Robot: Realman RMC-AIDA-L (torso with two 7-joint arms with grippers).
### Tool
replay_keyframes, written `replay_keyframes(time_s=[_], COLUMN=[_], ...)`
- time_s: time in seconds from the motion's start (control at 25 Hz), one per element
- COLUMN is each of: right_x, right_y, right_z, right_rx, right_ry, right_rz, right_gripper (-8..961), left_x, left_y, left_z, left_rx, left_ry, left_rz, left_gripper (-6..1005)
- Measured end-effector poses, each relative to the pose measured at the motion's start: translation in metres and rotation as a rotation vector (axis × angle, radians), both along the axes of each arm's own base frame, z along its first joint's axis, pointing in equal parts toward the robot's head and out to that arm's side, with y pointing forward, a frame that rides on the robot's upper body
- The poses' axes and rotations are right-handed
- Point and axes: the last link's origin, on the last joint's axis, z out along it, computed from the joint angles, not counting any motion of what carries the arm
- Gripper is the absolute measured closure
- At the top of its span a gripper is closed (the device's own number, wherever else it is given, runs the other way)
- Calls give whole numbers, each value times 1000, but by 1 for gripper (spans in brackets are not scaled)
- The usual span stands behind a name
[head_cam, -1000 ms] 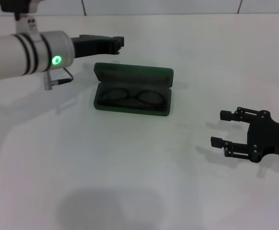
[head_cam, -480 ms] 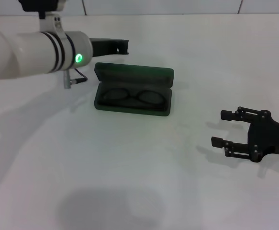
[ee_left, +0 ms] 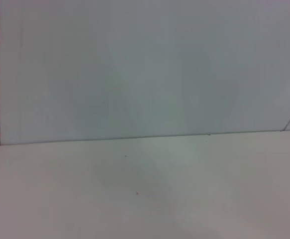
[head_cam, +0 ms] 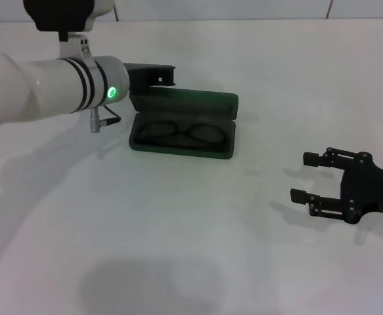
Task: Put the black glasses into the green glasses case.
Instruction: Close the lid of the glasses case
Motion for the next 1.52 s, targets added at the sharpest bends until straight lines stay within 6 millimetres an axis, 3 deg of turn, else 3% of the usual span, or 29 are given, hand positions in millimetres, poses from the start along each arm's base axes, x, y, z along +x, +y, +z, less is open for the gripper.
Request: replay_keyframes(time_s=[1.52], right_x=[0], right_y=[1], right_z=[-1], right_rx=[3], right_ry=[-2], right_rz=[-3], right_gripper=[232], left_x=[-11], left_y=[-14], left_z=[-3], left_rx=[-61], left_ry=[33], left_rz=[-15], left_gripper=[930])
